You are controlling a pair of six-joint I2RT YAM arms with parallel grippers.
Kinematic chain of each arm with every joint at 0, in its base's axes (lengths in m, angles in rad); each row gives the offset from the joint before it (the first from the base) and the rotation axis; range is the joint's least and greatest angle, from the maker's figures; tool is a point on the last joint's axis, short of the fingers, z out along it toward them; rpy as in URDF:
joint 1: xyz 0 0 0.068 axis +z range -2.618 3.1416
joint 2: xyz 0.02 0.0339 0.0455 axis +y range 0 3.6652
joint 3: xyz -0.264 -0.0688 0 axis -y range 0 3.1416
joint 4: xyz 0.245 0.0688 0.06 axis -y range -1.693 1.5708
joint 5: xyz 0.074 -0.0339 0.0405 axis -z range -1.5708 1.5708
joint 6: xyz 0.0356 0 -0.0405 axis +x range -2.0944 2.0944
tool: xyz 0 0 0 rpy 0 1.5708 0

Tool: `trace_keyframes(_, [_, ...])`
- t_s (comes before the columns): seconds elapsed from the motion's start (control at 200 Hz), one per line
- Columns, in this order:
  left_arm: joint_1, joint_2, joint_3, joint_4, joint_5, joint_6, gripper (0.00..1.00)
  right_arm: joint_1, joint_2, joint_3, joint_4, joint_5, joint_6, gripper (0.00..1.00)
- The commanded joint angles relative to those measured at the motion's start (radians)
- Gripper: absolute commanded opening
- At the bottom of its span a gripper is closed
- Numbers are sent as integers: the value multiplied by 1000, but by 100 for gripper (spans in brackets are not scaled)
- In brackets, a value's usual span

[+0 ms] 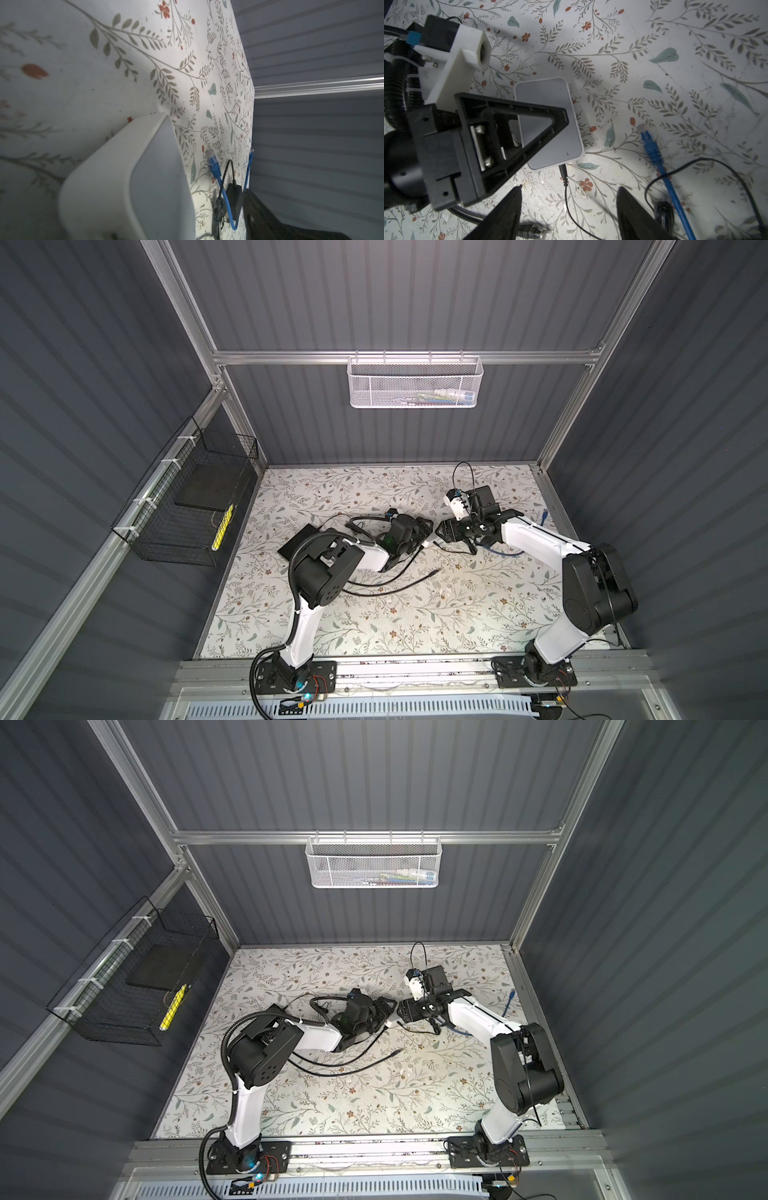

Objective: Insert the plug into the switch port

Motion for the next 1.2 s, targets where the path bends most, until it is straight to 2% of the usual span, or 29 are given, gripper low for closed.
trace_keyframes(0.0, [5,-53,29,-171,-13,78,91,-1,14,26,-32,-64,-1,73])
trace_keyframes(0.015, [5,-61,32,-190,-17,87,97,-1,14,26,-32,-68,1,73])
trace_keyframes(0.035, [5,-71,34,-211,-21,98,99,-1,15,27,-32,-73,5,73])
trace_keyframes(0.285, [24,-203,13,-423,-77,203,100,6,65,53,-34,-88,35,74])
trace_keyframes(0.395, [49,-275,-14,-498,-87,252,100,32,99,82,-50,-34,26,75])
trace_keyframes(0.425, [56,-297,-20,-527,-96,268,100,39,114,93,-58,15,25,75])
trace_keyframes(0.54, [109,-376,-15,-678,-103,352,100,59,170,151,-87,54,7,76])
trace_keyframes(0.655, [174,-466,-47,-770,-84,443,100,82,212,199,-108,96,-15,77])
trace_keyframes(0.73, [185,-534,-73,-812,-97,498,100,98,227,223,-108,121,-25,78])
trace_keyframes(0.93, [187,-633,-102,-880,-124,534,100,140,301,312,-194,184,-41,79])
trace_keyframes(1.191, [188,-631,-60,-931,-130,545,100,162,360,359,-245,231,-61,81])
